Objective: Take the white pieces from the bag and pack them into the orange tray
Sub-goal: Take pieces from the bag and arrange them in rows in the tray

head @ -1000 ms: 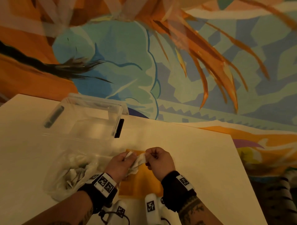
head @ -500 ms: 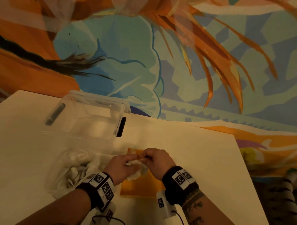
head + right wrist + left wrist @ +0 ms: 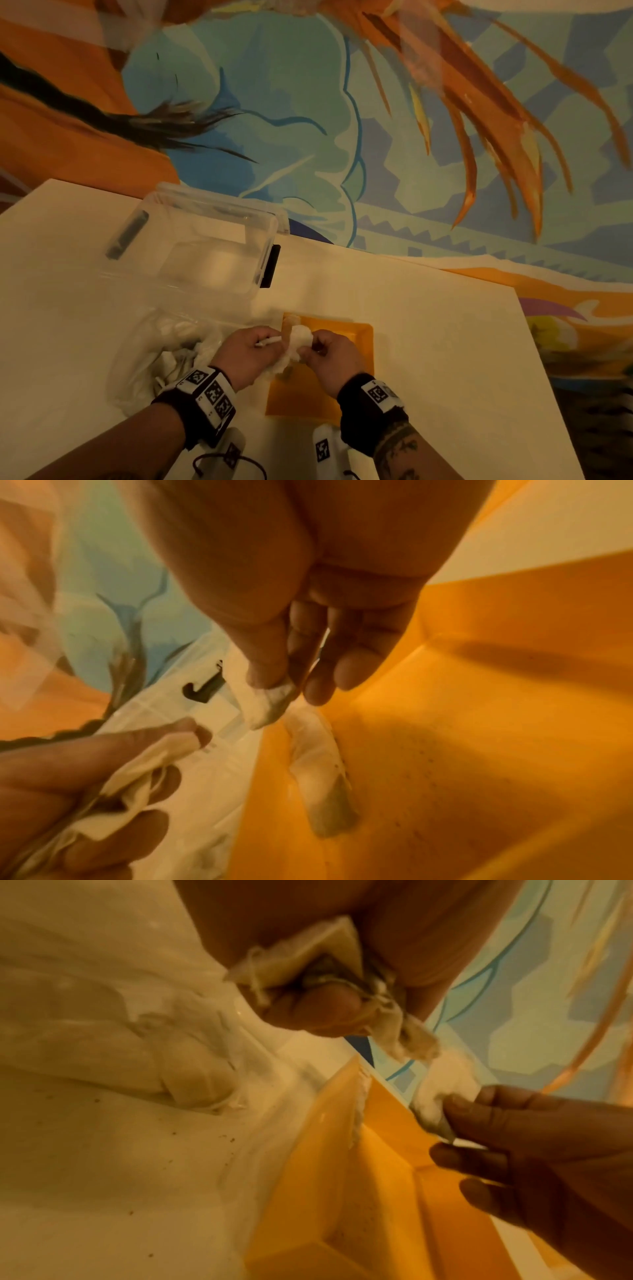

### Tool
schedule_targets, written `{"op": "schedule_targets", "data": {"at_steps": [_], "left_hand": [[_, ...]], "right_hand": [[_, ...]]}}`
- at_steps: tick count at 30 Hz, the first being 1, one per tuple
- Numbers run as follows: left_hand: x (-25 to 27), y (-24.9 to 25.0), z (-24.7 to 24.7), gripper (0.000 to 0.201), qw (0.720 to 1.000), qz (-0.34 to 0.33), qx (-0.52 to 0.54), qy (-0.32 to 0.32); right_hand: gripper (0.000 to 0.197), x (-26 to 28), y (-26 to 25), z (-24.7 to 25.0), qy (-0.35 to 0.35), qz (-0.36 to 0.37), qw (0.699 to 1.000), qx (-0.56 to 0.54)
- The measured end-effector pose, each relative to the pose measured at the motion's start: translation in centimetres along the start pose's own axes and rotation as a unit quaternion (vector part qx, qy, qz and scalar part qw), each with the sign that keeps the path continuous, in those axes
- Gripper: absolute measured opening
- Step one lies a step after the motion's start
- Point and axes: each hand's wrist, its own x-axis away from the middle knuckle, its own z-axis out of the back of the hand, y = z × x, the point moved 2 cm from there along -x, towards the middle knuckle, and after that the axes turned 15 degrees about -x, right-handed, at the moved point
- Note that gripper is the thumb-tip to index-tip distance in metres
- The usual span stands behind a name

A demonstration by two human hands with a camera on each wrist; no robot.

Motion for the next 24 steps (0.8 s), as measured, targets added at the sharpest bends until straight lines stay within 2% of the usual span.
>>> {"op": "schedule_targets", "data": {"at_steps": [3, 6, 10, 15, 18, 21, 24], "left_hand": [[-0.5, -1.4, 0.9, 0.01, 0.996, 0.049, -0.073, 0.032], [-0.7, -2.3, 0.5, 0.016, 0.99, 0.072, -0.125, -0.003], [-1.1, -3.3, -0.7, 0.015, 0.983, 0.046, -0.17, -0.052], [-1.5, -3.9, -1.2, 0.014, 0.979, 0.027, -0.188, -0.068], [-1.8, -4.3, -1.3, 0.013, 0.98, 0.021, -0.186, -0.074], [-1.9, -4.4, -1.3, 0.013, 0.978, 0.014, -0.193, -0.074], [-2.0, -4.5, -1.4, 0.015, 0.975, 0.008, -0.209, -0.074]], "right_hand": [[0.011, -0.9, 1.8, -0.3, 0.031, -0.065, 0.997, 0.012], [0.021, -1.5, 3.3, -1.3, 0.001, -0.117, 0.991, 0.062], [0.02, -1.7, 4.2, -3.1, -0.055, -0.186, 0.975, 0.111], [0.023, -2.7, 5.2, -4.7, -0.051, -0.223, 0.96, 0.161], [0.014, -3.2, 6.0, -5.1, -0.028, -0.238, 0.957, 0.164], [0.024, -3.6, 6.7, -5.2, -0.008, -0.256, 0.952, 0.168], [0.022, -4.0, 6.8, -5.2, -0.005, -0.261, 0.949, 0.177]]}}
